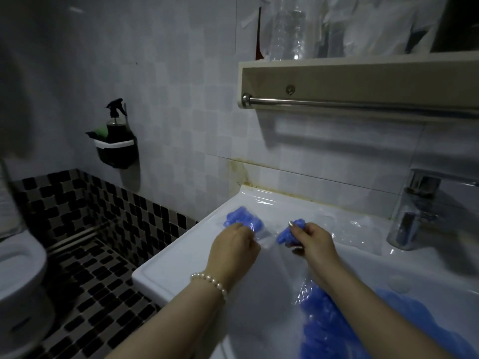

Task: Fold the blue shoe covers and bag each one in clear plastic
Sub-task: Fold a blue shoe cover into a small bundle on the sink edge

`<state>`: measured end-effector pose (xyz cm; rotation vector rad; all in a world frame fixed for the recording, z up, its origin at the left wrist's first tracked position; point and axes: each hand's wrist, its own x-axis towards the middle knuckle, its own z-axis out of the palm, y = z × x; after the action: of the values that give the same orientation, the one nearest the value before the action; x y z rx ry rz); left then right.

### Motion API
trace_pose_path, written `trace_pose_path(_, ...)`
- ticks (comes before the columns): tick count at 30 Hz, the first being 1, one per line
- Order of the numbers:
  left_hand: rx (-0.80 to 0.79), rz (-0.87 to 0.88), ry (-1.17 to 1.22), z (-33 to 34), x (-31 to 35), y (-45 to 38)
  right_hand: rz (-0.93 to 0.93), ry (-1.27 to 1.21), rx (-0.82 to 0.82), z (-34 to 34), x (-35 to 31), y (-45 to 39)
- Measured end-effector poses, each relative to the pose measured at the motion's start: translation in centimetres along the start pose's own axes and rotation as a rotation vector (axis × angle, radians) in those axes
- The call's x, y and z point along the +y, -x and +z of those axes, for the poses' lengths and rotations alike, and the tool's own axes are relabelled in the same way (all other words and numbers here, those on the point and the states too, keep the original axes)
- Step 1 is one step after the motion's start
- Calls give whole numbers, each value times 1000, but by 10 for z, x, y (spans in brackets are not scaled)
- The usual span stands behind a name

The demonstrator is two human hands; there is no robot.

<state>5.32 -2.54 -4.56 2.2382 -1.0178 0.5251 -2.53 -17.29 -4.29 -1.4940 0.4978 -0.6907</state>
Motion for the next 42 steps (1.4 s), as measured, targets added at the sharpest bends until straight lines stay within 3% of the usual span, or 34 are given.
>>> trace_pose_path(4,85,-132,192,-4,-2,0,-62,-95,74,13,-16,13)
trace_pose_path(8,107,-101,263,-5,2,2,-58,-93,95,36,-11,31)
trace_pose_path(14,123,-90,259,2,1,3,-83,77,335,43,7,25)
trace_pose_path(20,110,-103,263,5,1,2,64,313,344,44,21,19)
trace_pose_path(24,93,-62,297,6,1,2,169,310,262,53,27,11)
trace_pose_path(28,98,47,224,6,5,3,360,115,266,59,32,7)
trace_pose_path(34,9,125,88,5,6,7,268,-2,381,45,22,6)
trace_pose_path(42,-90,349,29,15,-7,0,197,59,376,41,19,14)
